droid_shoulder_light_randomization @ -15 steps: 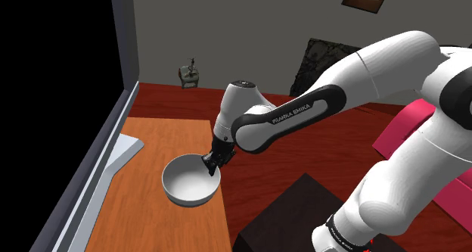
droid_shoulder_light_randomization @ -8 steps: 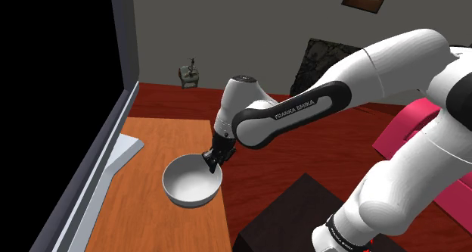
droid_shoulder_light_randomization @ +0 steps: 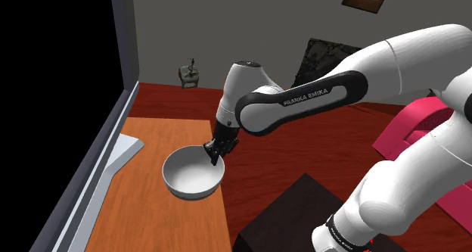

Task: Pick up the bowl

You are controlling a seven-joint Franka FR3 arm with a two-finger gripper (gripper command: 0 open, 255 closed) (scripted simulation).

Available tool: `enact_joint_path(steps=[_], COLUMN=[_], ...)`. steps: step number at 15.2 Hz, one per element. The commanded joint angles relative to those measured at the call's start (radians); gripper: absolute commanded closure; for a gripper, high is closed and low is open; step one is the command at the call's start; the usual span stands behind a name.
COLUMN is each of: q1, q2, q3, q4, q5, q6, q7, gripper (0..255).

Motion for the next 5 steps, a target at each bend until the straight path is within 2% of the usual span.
enact_joint_path(steps=[1,5], q1=[0.000,0.000], q2=[-0.016,-0.032], q3=[-0.003,-0.006], q4=[0.015,0.031], q5=[0.003,0.005], q6=[-0.030,-0.061], q7=[0.000,-0.001], gripper=[255,255])
